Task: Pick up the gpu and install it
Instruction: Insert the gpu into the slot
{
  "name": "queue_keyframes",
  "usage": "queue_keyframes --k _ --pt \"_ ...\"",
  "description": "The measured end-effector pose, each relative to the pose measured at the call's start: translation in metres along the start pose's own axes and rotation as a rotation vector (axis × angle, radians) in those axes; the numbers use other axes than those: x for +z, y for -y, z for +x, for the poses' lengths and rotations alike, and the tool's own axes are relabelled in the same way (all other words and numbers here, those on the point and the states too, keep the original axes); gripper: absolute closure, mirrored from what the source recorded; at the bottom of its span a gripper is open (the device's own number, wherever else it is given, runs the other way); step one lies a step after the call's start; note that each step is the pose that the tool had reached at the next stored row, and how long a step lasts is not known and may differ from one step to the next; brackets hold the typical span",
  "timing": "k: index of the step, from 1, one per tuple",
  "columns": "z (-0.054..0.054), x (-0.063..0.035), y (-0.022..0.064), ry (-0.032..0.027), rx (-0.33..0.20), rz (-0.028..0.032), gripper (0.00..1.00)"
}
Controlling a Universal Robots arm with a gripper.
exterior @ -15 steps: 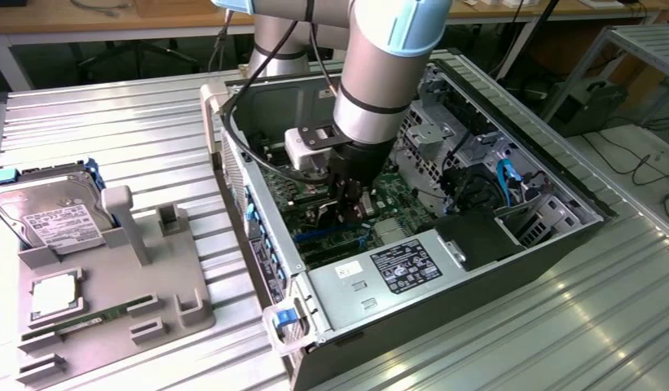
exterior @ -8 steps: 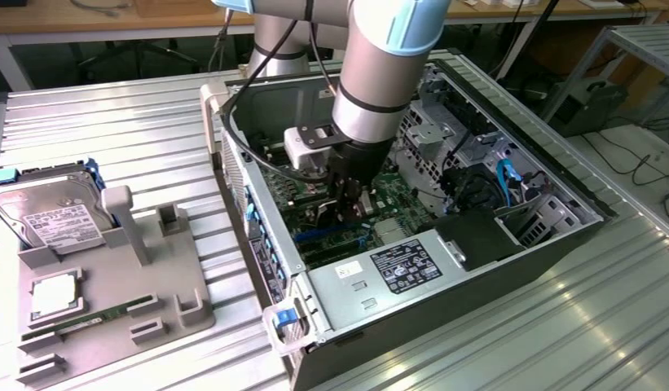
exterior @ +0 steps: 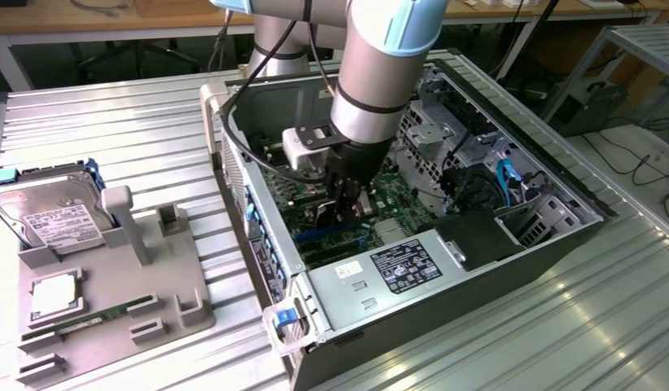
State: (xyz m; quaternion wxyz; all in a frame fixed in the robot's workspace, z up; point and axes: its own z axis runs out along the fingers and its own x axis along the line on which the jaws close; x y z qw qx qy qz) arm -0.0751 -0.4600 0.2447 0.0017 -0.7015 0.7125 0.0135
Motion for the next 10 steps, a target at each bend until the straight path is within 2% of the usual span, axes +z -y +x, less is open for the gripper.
queue_keyframes --k 10 --pt "0.0001 0.0046 -0.0003 -0.0003 -0.001 -0.0002 0.72"
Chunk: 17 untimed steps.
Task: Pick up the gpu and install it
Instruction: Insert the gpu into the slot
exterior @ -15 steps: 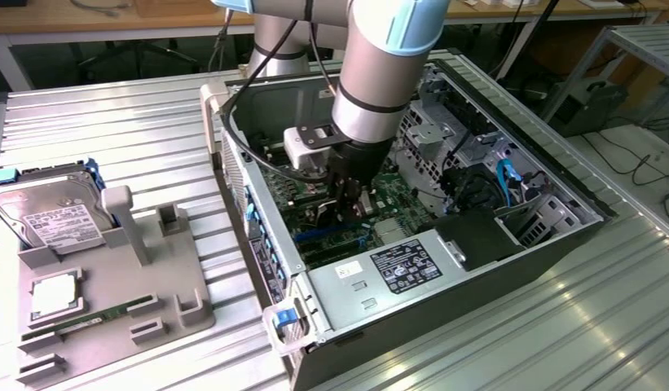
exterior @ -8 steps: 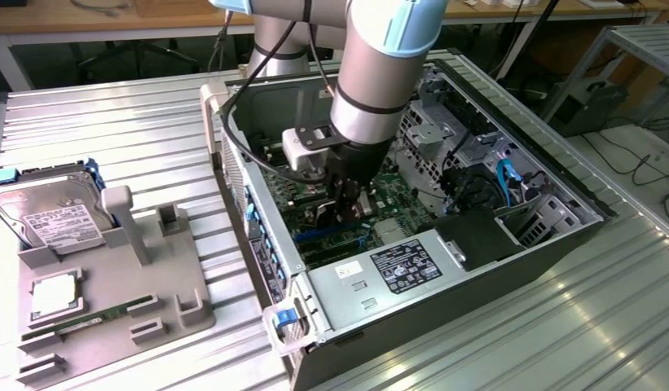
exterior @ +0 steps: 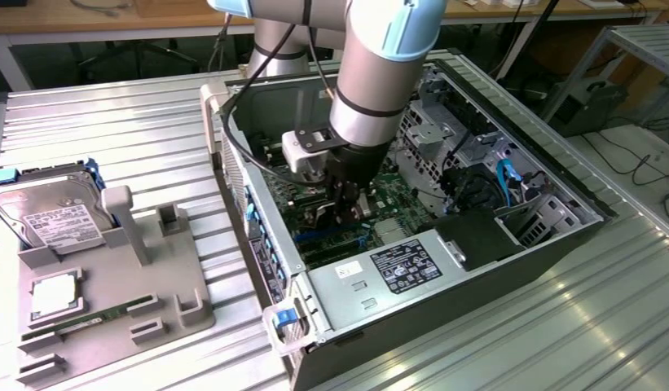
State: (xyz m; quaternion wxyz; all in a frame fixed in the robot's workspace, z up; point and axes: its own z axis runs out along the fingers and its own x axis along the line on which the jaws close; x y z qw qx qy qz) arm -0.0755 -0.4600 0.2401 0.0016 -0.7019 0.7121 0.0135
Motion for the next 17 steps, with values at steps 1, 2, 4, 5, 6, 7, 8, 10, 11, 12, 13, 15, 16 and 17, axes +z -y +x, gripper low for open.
queue_keyframes --k 1,2,4,5,6,7,8,10,11,12,13,15,16,17 --pt "0.0 0.001 0.0 -0.0001 0.0 0.0 0.72" --pt "0.0001 0.0019 0.0 -0.0002 0.0 0.0 0.72" --pt "0.0001 0.0021 0.0 -0.0002 -0.001 0.0 0.72" --pt "0.0 0.0023 0.0 0.0 -0.001 0.0001 0.72" --pt "0.0 0.0023 0.0001 0.0002 -0.001 0.0001 0.72" --pt "0.0 0.0019 0.0001 0.0006 -0.001 0.0003 0.72" --pt "-0.0002 0.0 0.0001 0.0012 -0.001 0.0006 0.72" --pt "-0.0001 -0.003 -0.0001 0.0002 -0.001 0.0002 0.72" --pt "-0.0002 -0.0029 0.0 0.0006 -0.001 0.0004 0.72" --pt "-0.0001 -0.0029 0.0 0.0005 -0.001 0.0003 0.72" --pt "-0.0001 -0.0029 0.0 0.0005 -0.001 0.0003 0.72" --pt "-0.0001 -0.0031 0.0 0.0002 -0.001 0.0002 0.72" --pt "-0.0001 -0.0031 0.0 0.0002 -0.001 0.0002 0.72" --pt "-0.0001 -0.0031 0.0 0.0003 -0.001 0.0002 0.72"
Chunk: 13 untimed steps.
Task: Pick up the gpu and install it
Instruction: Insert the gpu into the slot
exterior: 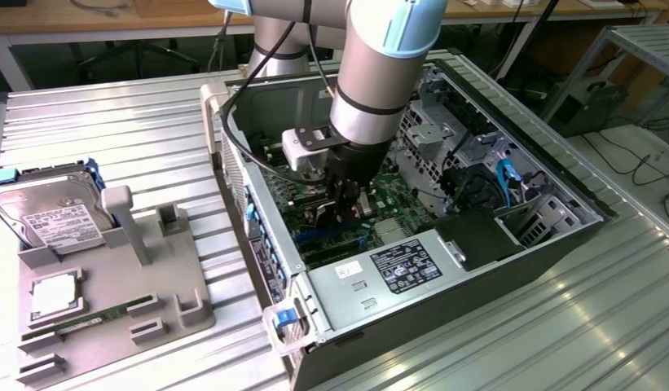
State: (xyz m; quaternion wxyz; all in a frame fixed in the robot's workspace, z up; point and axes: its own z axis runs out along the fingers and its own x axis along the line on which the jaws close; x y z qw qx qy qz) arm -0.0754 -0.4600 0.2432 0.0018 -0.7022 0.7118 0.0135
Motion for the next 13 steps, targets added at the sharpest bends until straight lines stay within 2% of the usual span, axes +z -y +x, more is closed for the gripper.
queue_keyframes --k 13 --pt "-0.0003 0.0002 0.0 -0.0001 -0.007 -0.0002 0.72"
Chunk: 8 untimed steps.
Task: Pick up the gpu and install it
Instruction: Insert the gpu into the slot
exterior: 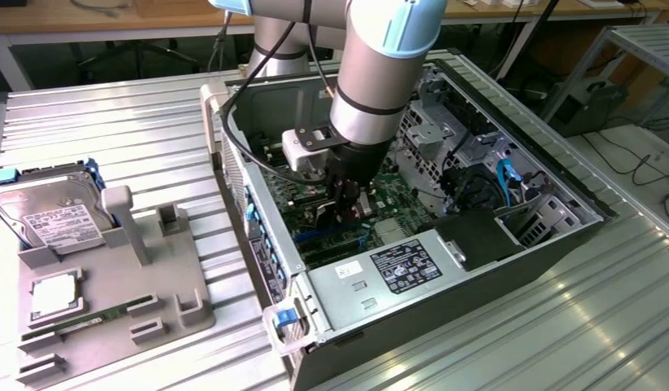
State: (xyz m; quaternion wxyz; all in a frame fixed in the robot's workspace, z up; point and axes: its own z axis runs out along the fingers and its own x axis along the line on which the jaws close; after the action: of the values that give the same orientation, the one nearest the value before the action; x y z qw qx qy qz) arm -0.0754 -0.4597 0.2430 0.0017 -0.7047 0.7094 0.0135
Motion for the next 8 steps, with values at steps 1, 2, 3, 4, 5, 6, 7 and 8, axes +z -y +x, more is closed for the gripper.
queue_keyframes --k 1,2,3,4,5,6,7,8 --pt "0.0 0.0001 0.0 0.0 0.0 0.0 0.72" --pt "0.0 0.0003 0.0 0.0 0.0 0.0 0.72" --pt "0.0 0.0005 0.0 0.0 0.0 0.0 0.72" --pt "0.0 0.0008 0.0 0.0001 0.0 0.0 0.72" --pt "0.0 0.0012 0.0 0.0003 0.0 0.0001 0.72" --pt "0.0 0.0018 0.0001 0.0002 0.0 0.0001 0.72" --pt "0.0001 0.0023 0.0 0.0001 0.0 0.0 0.72" --pt "0.0001 0.0031 0.0 -0.0003 0.0 -0.0005 0.72"
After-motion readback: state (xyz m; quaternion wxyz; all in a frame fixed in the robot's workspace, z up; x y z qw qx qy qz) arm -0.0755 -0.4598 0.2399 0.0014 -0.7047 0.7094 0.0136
